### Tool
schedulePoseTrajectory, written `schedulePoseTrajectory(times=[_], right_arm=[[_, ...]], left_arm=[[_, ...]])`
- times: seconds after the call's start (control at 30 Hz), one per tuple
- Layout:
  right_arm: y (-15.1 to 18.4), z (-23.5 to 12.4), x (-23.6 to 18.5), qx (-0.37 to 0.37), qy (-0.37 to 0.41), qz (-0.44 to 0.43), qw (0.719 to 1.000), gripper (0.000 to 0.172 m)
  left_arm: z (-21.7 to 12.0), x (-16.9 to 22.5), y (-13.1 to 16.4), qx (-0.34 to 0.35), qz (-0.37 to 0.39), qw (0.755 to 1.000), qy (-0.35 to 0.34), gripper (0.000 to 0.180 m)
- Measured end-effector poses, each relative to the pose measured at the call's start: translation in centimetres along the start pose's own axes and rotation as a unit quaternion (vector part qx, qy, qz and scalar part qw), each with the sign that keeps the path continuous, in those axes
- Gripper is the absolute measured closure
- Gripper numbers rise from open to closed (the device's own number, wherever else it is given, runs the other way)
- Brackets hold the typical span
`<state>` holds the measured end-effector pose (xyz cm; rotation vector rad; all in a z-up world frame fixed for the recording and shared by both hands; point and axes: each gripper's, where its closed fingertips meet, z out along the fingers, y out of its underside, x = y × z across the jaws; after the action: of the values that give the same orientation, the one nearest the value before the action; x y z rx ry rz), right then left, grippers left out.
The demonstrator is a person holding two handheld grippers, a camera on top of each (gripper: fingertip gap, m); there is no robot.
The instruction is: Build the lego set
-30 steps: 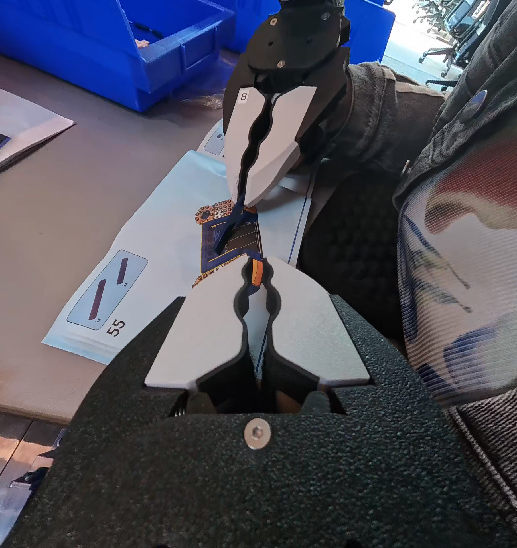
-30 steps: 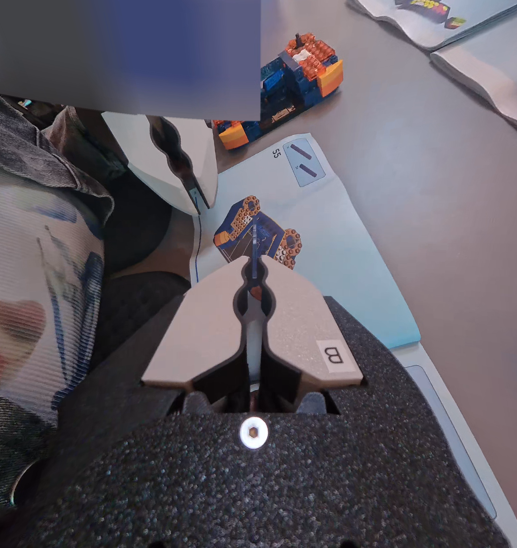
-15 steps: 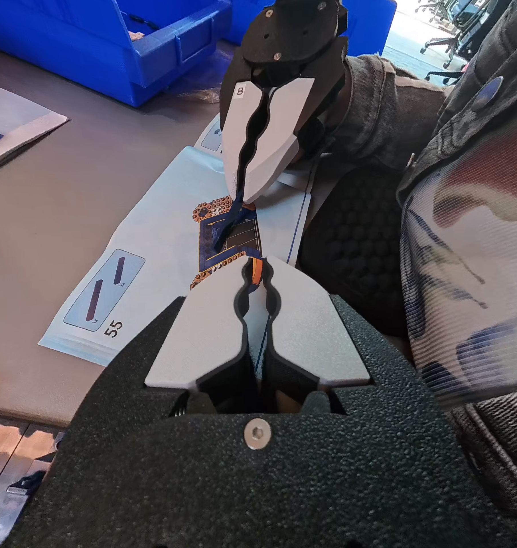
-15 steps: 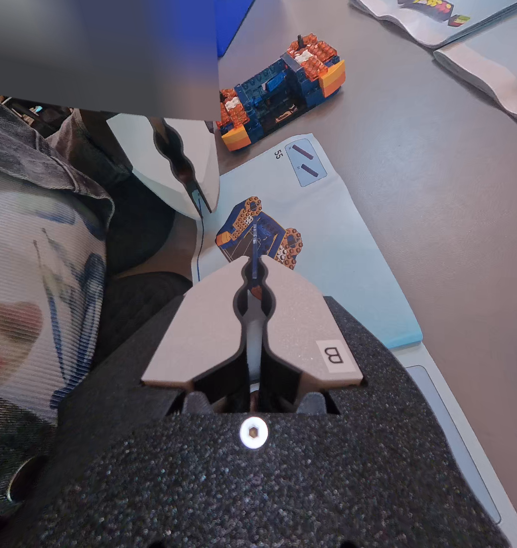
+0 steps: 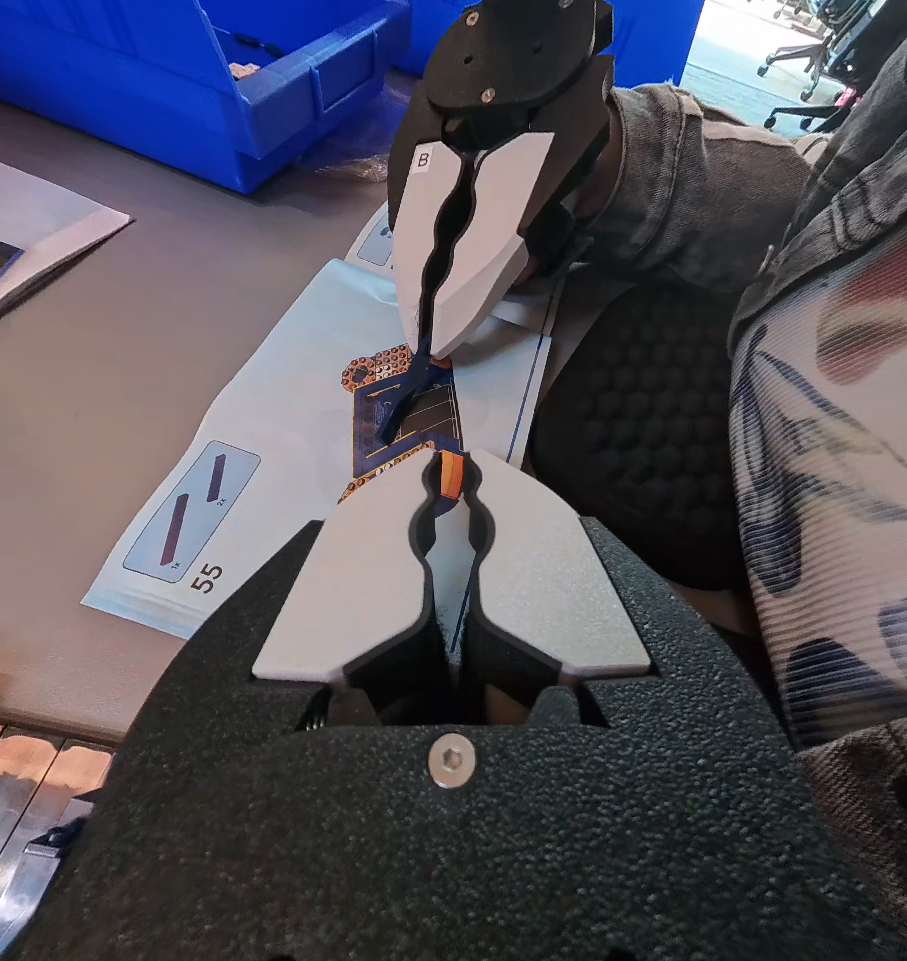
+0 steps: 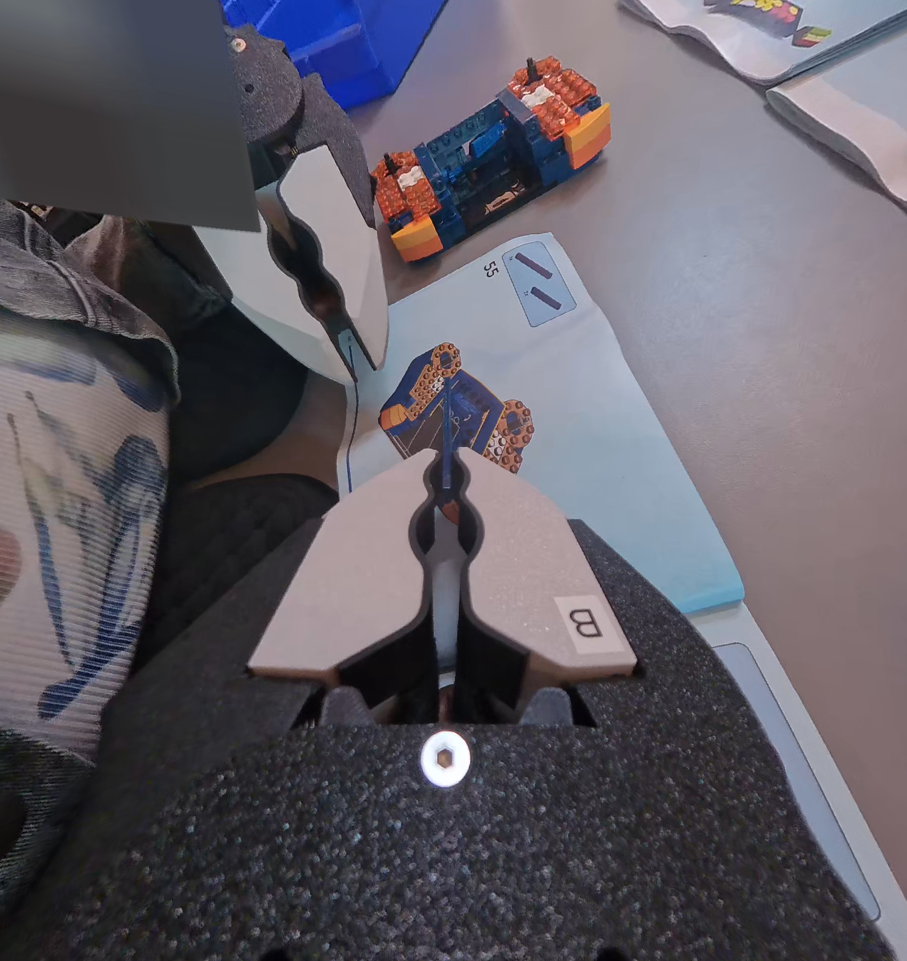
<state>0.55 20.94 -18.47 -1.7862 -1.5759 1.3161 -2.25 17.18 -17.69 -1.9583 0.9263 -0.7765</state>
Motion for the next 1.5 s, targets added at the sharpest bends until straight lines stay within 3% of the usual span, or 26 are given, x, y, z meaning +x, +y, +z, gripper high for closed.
schedulePoseTrajectory(times=[0.7, 1.33, 1.5], right_arm=[[-0.9, -0.6, -2.7, 0.025, -0.074, -0.008, 0.997, 0.169], [1.9, 1.1, -1.8, -0.057, -0.032, 0.041, 0.997, 0.169], [1.7, 1.0, -1.1, -0.045, -0.014, 0.059, 0.997, 0.169]], left_arm=[[0.1, -0.2, 0.2, -0.008, 0.017, 1.000, -0.017, 0.170], [-0.1, 0.3, -0.2, -0.003, 0.060, 0.998, -0.030, 0.167], [0.3, 0.5, -0.1, -0.001, 0.073, 0.997, -0.022, 0.167]])
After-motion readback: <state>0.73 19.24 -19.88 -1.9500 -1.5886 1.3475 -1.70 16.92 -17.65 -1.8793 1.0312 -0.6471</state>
